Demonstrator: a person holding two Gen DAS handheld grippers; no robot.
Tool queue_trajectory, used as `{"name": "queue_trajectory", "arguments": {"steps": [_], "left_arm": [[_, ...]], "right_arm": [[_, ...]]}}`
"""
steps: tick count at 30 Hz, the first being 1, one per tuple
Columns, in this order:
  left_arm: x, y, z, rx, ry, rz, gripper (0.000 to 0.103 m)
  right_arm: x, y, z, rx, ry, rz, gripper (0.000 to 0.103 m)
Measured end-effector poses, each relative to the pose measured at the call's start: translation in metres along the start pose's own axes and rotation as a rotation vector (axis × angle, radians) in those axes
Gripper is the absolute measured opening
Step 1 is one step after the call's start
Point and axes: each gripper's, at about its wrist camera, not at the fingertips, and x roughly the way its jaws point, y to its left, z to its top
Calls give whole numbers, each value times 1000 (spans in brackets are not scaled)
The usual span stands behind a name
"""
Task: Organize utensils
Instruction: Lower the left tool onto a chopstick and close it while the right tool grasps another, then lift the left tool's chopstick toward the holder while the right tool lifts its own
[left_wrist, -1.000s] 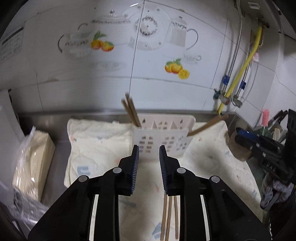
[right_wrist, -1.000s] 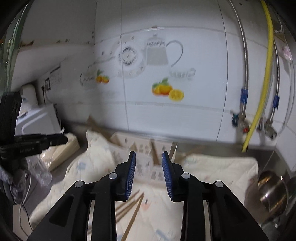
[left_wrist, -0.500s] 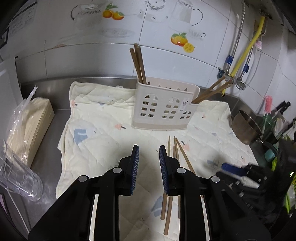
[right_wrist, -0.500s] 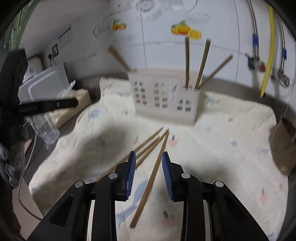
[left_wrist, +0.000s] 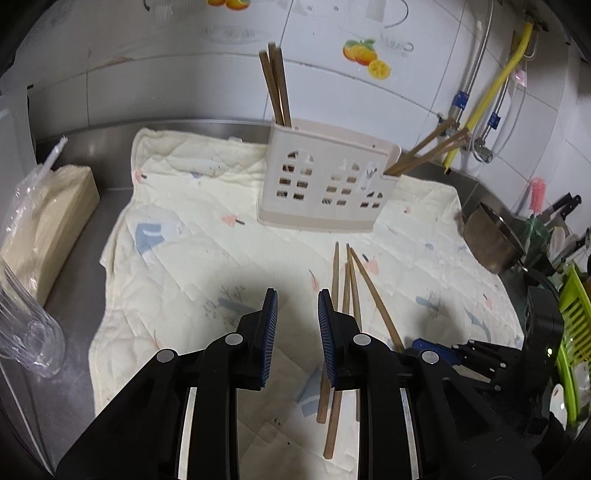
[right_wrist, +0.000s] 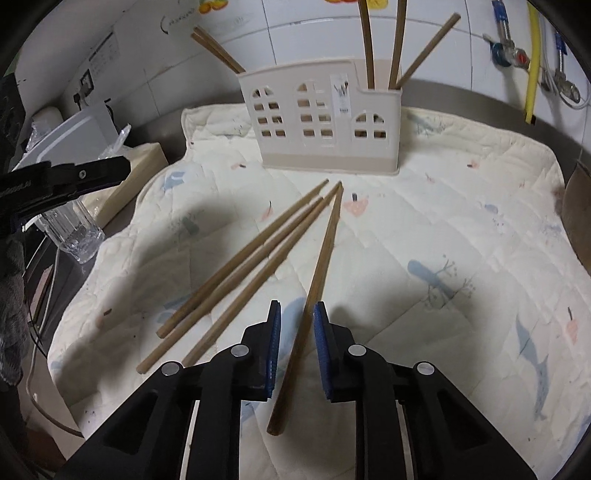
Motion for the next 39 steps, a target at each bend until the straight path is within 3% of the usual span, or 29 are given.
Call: {"name": "queue_trajectory", "arguments": {"steps": [8,22,30,39], "left_arm": [[13,-4,-14,15,42,-18,23],[37,-21,-41,58,137,-86,23],[58,-27,-51,74,186,-74,22],[73,-20,-58,58,227,-65,12]], "right_arm": [[16,-4,-6,37,49,-7,13],[11,-7,-6,47,29,-29,7],[3,-13,-6,47,9,-33,7],[5,-20,-16,63,29,-33,7]]}}
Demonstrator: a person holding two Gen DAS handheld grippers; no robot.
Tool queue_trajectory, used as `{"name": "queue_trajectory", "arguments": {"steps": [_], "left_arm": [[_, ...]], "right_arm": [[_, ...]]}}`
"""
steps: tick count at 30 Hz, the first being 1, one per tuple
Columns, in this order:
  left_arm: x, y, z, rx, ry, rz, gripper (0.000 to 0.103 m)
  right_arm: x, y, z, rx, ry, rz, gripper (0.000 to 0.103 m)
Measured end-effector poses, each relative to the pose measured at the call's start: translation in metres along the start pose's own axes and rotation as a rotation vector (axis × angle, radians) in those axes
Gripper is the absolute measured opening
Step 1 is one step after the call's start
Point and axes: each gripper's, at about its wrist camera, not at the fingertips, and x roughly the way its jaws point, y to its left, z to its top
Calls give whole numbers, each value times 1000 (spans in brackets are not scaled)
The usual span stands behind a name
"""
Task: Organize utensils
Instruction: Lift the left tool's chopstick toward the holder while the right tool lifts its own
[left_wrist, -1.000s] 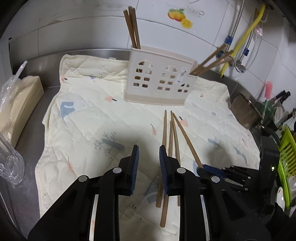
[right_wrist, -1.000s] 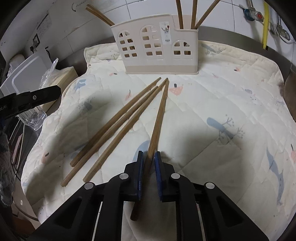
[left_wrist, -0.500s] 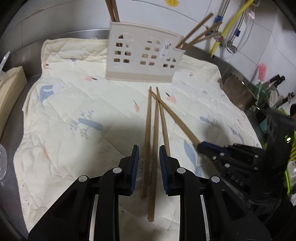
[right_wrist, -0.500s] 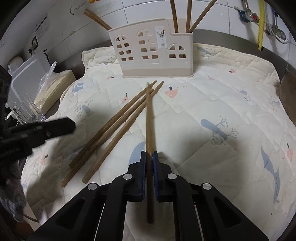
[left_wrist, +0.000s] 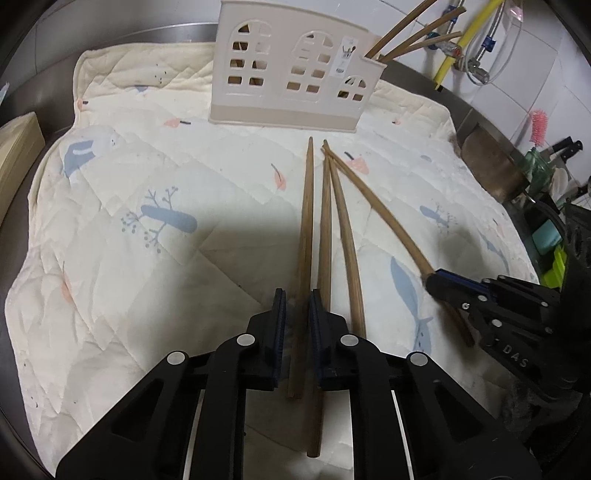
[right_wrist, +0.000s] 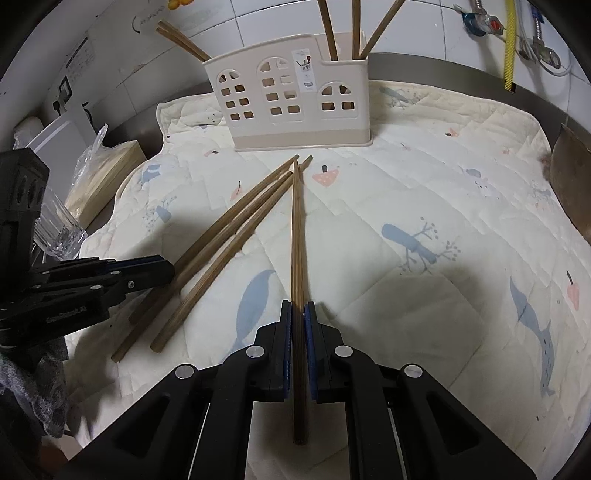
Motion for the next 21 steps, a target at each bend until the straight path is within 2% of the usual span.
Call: {"name": "queue_trajectory", "arguments": {"steps": [10,13,16,21], "left_arm": [[5,-7,0,32,0,32,12],[4,-9,1,31,0,43,7],[-1,-9,3,32,-10,37,6],[-19,-11,9,45,-51,36,6]], "right_arm": [[0,0,-4,0,1,-1,9],[0,-1,-4,0,-5,-2,7],[-2,-1,-4,-1,-11,-2,7],[-19,0,3,-27,-63,-25,7]]}}
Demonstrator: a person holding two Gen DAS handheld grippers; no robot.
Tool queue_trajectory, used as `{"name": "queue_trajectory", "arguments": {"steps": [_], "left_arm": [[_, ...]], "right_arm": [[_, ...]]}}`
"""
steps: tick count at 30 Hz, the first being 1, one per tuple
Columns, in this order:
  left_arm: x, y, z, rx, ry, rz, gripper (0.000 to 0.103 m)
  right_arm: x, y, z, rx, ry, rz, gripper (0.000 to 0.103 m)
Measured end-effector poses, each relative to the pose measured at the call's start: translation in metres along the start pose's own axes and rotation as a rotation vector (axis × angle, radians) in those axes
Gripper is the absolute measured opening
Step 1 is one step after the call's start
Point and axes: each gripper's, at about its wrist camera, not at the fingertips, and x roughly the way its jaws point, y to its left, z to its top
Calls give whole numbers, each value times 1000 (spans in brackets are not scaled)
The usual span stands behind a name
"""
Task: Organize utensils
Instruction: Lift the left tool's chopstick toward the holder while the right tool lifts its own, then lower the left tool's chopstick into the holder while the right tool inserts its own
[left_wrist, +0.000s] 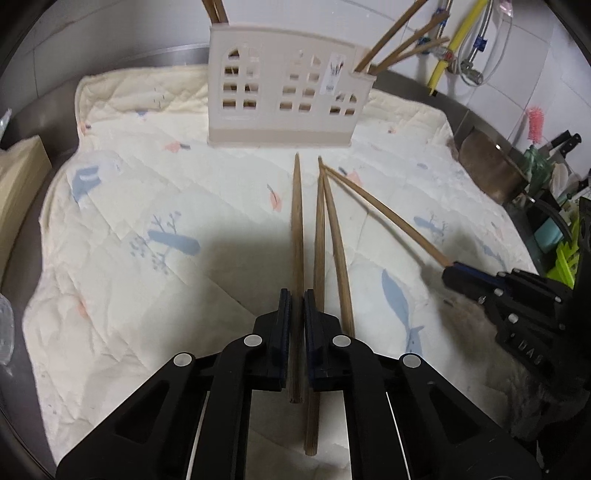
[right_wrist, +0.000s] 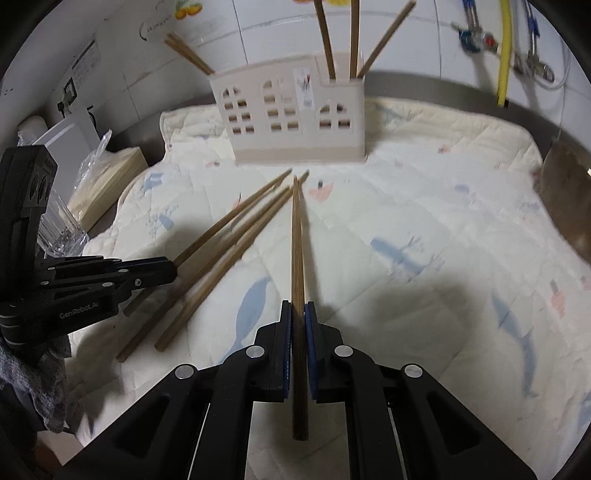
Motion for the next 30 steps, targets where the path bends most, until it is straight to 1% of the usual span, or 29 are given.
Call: {"name": "queue_trajectory", "arguments": {"steps": [8,13,17,22,30], "left_arm": [[-41,-4,27,29,-109,-7,5],[-55,-6,46,44,-158,-13,5],[-59,-7,62,47,-179,-15,5],[-67,-6,77,60,-204,-11,5],[-86,-4,107,82,-248,-8,5]], "right_arm": [[-40,1,33,-46,-142,-6,7],[-51,7,55,-84,-207,3,7],[-52,9,72,-97,-236,22,7],[-51,11,91,-108,-245,37,7],[-70,10,121,-153,-269,57,7]]}}
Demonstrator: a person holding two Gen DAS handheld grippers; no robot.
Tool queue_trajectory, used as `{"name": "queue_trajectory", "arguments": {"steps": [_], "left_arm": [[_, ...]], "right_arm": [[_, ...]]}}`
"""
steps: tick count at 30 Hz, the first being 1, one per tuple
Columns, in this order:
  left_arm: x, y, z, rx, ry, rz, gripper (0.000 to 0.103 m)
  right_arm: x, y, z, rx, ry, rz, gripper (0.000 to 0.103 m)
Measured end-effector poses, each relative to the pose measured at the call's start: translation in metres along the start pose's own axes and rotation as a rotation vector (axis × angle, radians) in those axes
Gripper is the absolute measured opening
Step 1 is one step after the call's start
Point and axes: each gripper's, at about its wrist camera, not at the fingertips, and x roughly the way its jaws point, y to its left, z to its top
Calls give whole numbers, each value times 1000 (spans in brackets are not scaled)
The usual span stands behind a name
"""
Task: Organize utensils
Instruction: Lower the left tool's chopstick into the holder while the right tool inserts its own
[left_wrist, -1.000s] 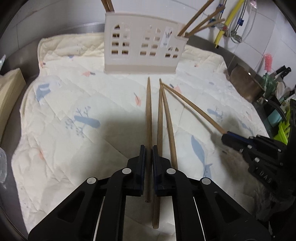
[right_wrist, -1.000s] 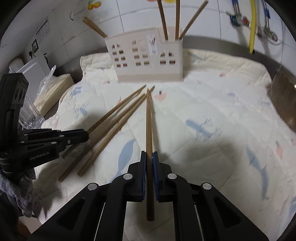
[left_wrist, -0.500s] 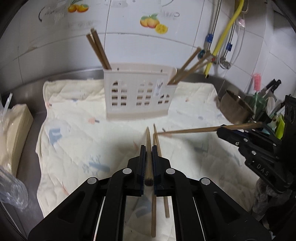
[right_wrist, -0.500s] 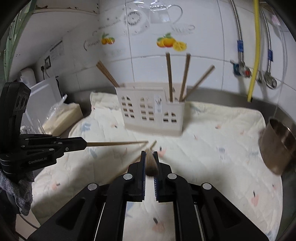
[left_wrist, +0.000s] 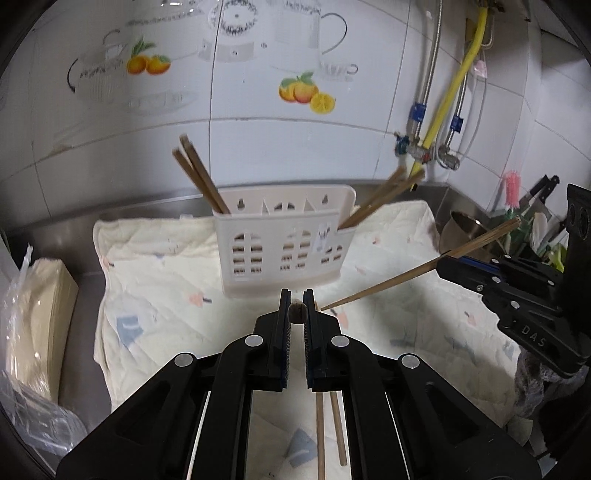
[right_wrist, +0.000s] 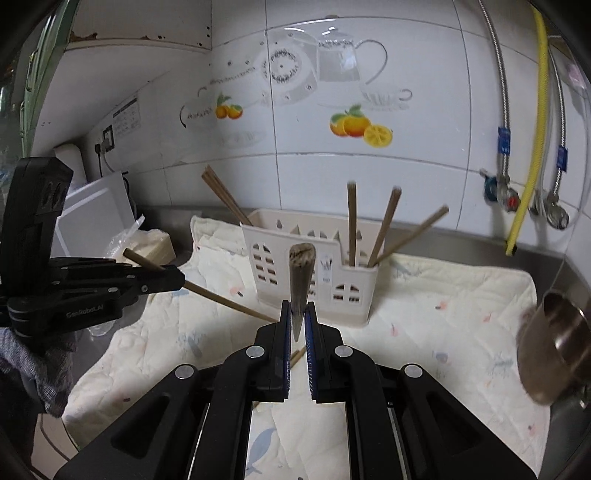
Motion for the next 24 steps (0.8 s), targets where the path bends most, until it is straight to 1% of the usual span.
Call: {"name": "queue_trajectory", "arguments": {"steps": [5,10,16,20,24], "left_arm": [[-12,0,22,14,-27,-6,5],[-37,2,44,34,-75,-3,5],[-63,2,73,68,-139,44,5],[-64,4,90,78,-153,66,5],[-53,8,101,65,-142,65,5]], "right_arm": [[-9,-3,25,-20,-16,22,7],[-22,-3,53,-63,-59,21,7],[-32,-7,80,-92,-101,16,7],[-36,-12,94,-87,-122,7,7],[-36,-19,104,-84,-137,-12,7]]}}
